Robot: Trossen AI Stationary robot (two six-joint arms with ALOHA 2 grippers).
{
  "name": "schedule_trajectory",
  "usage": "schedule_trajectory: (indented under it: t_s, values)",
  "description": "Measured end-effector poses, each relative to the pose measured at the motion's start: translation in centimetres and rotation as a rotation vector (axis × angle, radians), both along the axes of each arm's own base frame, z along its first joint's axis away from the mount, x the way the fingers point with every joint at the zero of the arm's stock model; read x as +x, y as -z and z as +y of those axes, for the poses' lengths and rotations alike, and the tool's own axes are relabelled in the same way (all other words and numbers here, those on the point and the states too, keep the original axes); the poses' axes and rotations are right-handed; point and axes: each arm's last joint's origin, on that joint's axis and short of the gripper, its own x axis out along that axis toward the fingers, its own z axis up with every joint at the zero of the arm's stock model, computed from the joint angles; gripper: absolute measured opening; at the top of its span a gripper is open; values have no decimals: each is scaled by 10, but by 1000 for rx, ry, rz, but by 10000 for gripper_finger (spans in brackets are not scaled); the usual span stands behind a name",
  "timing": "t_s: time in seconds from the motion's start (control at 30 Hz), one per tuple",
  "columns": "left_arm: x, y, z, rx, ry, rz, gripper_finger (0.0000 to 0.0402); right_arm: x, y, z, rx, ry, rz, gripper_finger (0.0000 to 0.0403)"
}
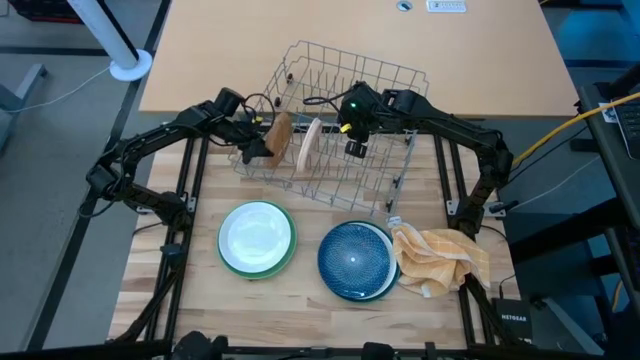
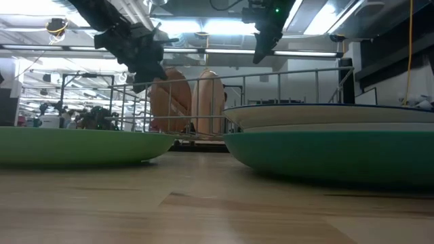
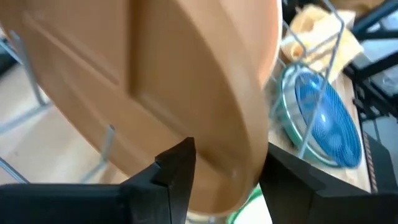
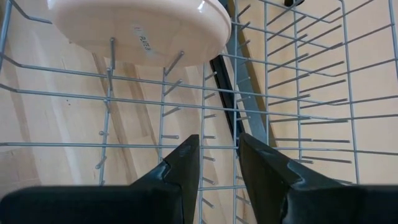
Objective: Sort dishes
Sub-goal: Adjust the plates in the dishwasher
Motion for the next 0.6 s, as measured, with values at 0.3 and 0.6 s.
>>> schedule_trajectory:
  t_s: [0.3,0.6]
  values:
    - [4,-6,7,1,-69,-65,156,0,0,0,0,0,1,117]
    - [-5,-7,14,-1,-114,-64,157,0,0,0,1,0,2,117]
